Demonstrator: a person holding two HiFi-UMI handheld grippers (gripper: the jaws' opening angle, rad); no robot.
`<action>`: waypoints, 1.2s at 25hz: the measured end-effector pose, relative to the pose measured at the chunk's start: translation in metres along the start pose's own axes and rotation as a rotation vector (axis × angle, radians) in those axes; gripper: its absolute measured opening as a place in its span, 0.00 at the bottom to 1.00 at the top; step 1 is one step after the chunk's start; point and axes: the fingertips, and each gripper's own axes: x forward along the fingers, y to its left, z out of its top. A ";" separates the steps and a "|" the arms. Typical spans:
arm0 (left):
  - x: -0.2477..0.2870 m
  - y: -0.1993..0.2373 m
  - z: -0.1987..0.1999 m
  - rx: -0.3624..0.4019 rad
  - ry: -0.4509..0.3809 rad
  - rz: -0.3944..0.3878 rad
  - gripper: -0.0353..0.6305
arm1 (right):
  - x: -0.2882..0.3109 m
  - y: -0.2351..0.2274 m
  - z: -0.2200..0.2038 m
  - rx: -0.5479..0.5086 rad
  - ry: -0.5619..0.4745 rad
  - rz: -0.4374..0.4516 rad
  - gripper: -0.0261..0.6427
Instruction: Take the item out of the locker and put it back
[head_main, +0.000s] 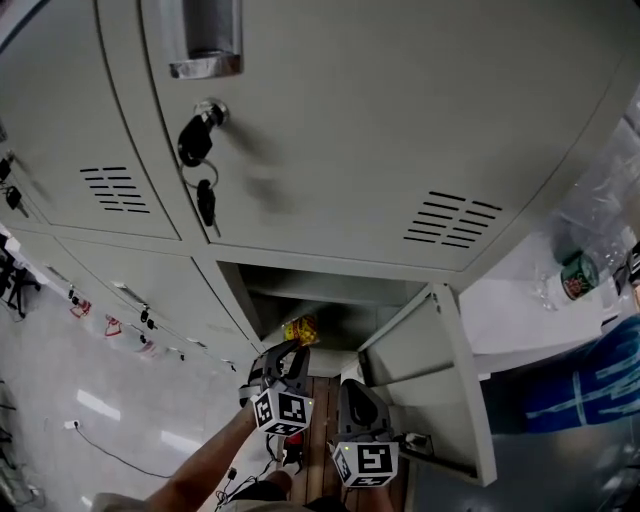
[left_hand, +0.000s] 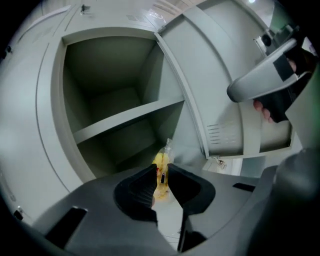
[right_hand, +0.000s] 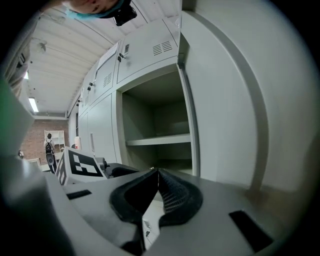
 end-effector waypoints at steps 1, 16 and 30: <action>0.004 -0.001 -0.002 0.005 0.007 -0.005 0.18 | 0.002 -0.002 -0.001 0.003 0.003 -0.002 0.07; 0.049 -0.020 -0.033 0.181 0.083 -0.040 0.20 | 0.021 -0.006 -0.020 0.021 0.051 0.012 0.07; 0.052 -0.034 -0.044 0.096 0.133 -0.161 0.38 | 0.021 -0.005 -0.023 0.030 0.053 0.011 0.07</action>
